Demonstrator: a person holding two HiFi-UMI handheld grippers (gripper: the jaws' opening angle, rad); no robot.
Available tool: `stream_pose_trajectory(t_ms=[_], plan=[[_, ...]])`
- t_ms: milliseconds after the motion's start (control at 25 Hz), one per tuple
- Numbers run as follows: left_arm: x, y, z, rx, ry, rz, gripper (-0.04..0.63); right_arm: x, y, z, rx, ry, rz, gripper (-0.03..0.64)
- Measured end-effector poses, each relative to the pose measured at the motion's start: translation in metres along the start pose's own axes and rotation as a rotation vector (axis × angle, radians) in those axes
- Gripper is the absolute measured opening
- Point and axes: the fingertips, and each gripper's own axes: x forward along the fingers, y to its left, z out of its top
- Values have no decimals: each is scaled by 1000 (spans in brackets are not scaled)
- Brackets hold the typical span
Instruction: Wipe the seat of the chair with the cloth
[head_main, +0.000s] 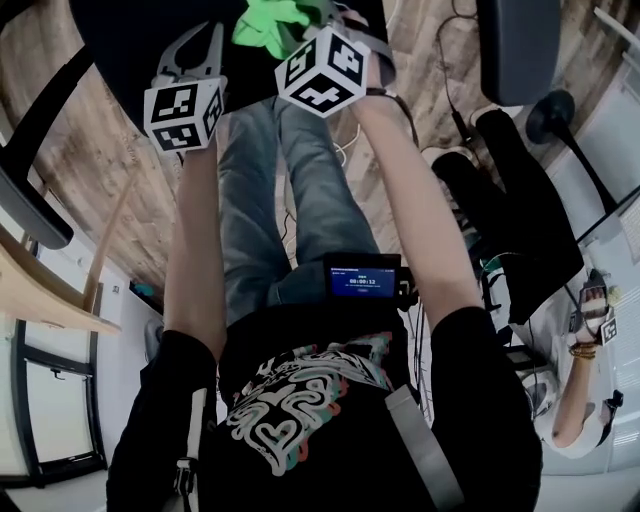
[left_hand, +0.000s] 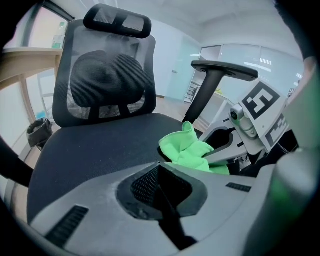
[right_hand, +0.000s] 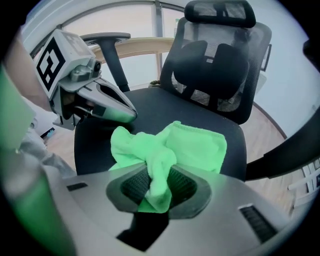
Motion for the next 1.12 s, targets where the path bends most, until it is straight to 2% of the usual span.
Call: stream_pose_trajectory(t_ms=[360,560,1120], plan=[[17,-14,10,42,12,-53,-2,-11,-16,-14,39,6,-40,103],[21,-19,13,44,12,-65,-2,-15,-19,-18,12,12,-37,103],[9,-9,4,-2,11,-18,-2,-13,-11,-21,-24,24,4,103]])
